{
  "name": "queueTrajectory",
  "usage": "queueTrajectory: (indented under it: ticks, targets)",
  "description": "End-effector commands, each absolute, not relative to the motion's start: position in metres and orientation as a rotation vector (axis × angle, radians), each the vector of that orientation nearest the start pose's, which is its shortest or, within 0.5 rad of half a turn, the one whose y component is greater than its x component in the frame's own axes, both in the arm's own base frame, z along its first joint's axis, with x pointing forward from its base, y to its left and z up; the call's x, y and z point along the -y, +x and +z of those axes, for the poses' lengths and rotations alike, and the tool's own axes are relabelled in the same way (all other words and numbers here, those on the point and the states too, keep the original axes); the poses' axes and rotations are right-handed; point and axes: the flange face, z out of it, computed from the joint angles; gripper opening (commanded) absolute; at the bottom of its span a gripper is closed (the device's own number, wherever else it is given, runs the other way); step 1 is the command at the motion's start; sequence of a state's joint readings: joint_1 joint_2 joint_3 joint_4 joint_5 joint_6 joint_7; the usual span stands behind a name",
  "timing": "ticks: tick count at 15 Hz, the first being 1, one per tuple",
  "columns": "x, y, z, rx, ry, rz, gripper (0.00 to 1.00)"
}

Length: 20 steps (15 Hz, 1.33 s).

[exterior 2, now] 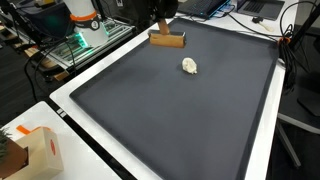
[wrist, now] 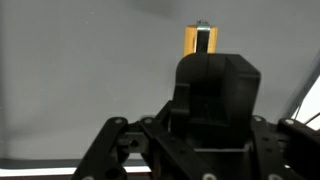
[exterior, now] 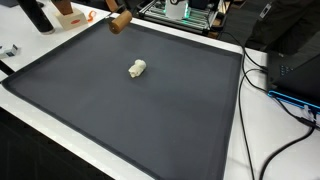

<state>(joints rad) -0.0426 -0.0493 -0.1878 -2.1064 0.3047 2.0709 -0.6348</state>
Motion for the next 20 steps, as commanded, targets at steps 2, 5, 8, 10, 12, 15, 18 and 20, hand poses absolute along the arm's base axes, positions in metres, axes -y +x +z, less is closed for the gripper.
queueTrajectory:
  ticks: [2,5,8,10,12,15,18,20]
  targets:
    - [0.110,0.548,0.410,0.210,-2.734,-0.309,0.23]
    - [0.108,0.559,0.389,0.085,-2.678,-0.364,0.23]
    - [0.102,0.572,0.372,-0.015,-2.620,-0.415,0.23]
    - [0.096,0.580,0.362,-0.063,-2.589,-0.435,0.23]
    - [0.089,0.585,0.352,-0.103,-2.566,-0.446,0.23]
    - [0.079,0.590,0.340,-0.163,-2.523,-0.429,0.23]
    - [0.073,0.592,0.329,-0.186,-2.501,-0.398,0.23]
    - [0.070,0.590,0.325,-0.208,-2.495,-0.356,0.23]
